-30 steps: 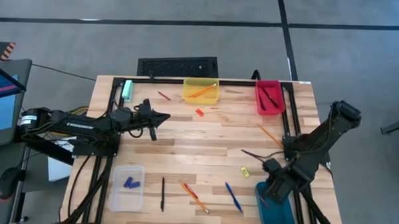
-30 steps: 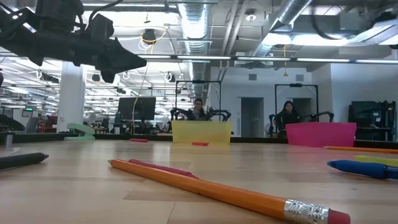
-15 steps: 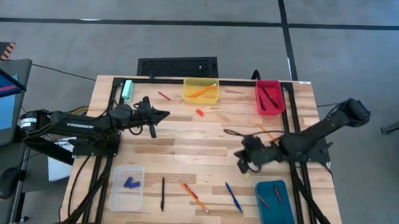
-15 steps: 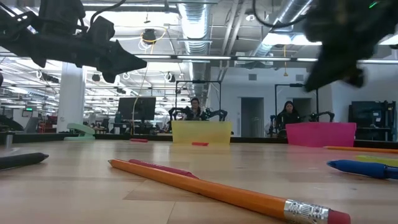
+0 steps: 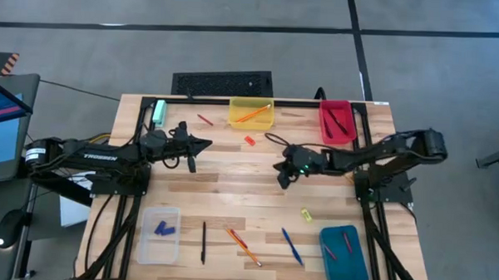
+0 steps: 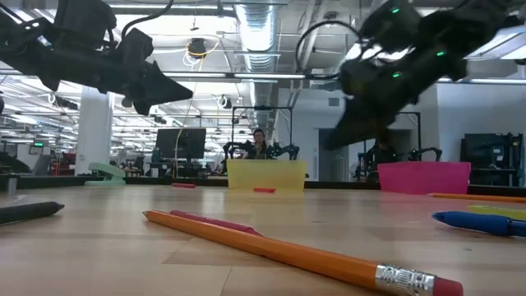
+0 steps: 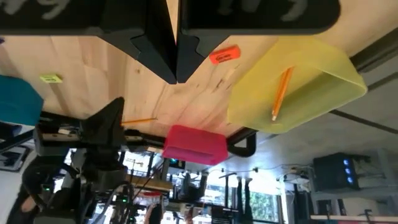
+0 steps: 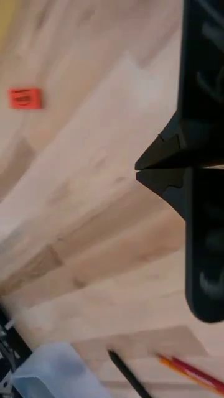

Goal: Sort crayons/erasers/pens/pencils in bins
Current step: Put the orange eraser into the transparent bin

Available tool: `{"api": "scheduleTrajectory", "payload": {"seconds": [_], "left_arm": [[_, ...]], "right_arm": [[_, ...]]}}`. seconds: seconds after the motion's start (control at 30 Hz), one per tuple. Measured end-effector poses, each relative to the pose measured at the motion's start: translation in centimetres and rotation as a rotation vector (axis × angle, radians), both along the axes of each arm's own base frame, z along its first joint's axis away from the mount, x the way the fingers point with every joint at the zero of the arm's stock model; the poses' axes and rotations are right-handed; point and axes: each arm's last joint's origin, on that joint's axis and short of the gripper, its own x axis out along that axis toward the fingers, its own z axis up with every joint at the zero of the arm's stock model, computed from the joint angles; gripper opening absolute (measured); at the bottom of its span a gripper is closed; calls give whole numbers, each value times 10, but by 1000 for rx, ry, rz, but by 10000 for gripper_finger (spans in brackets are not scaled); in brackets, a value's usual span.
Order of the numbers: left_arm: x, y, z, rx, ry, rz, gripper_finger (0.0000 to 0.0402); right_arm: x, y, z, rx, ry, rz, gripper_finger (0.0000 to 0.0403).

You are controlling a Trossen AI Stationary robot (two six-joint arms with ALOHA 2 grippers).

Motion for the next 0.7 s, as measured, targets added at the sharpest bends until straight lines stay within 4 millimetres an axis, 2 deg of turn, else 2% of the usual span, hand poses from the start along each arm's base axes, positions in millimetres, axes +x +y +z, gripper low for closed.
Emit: {"api": "scheduleTrajectory", "payload": {"seconds": [0.2, 0.37, 0.53, 0.7], "left_arm": [[-2, 8, 0, 1, -3, 48, 0], [-4, 12, 0, 1, -3, 73, 0], [-4, 12, 0, 0, 5, 73, 0], [-4, 12, -1, -3, 8, 70, 0]], "right_arm": [[36, -25, 1, -90, 1, -2, 5], [62, -44, -5, -92, 28, 0, 26], [82, -61, -21, -60, 66, 19, 76], [99, -74, -24, -85, 112, -5, 156]]}}
